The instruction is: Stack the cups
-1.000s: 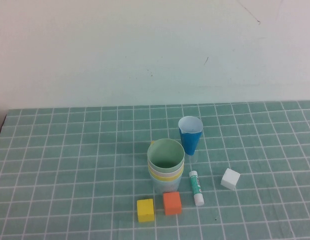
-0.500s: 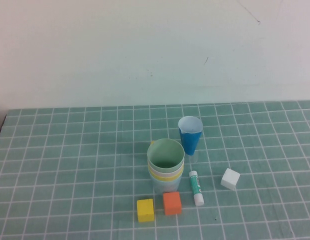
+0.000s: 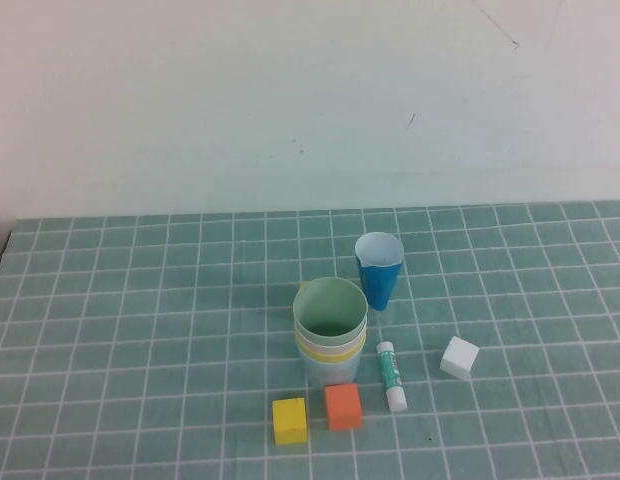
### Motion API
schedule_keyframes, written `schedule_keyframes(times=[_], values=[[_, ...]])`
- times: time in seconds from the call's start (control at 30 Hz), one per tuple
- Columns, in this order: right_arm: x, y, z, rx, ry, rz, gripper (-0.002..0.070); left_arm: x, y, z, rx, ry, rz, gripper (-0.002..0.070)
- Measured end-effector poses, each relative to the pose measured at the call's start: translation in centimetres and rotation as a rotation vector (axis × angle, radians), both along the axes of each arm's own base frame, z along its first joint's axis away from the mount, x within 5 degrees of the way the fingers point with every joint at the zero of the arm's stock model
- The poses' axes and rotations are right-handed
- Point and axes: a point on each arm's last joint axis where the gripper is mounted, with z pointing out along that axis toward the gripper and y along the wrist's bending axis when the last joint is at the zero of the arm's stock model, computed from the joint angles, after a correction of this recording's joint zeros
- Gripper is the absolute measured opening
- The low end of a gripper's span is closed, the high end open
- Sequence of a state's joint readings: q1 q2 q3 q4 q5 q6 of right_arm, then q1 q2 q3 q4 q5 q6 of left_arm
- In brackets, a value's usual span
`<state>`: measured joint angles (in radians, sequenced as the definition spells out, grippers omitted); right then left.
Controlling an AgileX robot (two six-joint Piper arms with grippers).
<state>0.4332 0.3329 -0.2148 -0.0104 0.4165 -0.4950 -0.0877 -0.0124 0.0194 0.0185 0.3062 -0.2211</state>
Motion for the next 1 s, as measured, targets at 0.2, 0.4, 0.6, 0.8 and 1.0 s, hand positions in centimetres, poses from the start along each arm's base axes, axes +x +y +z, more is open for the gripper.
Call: schedule_keyframes(times=[0.2,0.4,0.6,0.8,1.0], values=[[-0.3,-1.7,-3.4,0.1,-0.206,-0.226,-0.0001,0.0,0.0,0.0,0.002,0.0,-0.001,-0.0001],[-1.0,-3.0,-4.2,0.1,-0.271,-0.418,-0.0001,0.0,0.0,0.0,0.002,0.0,-0.001,-0.0001],[-1.7,-3.6,-5.2,0.083,-0.178,-0.527,-0.0001,0.0,0.0,0.0,0.002,0.0,-0.001,-0.0001],[-1.8,-3.6,-5.2,0.139,-0.164,-0.562,-0.0001,0.0,0.0,0.0,0.002,0.0,-0.001,-0.0001],[-1.8,-3.6,-5.2,0.145,-0.162,-0.565,-0.0001,0.0,0.0,0.0,0.002,0.0,-0.001,-0.0001]])
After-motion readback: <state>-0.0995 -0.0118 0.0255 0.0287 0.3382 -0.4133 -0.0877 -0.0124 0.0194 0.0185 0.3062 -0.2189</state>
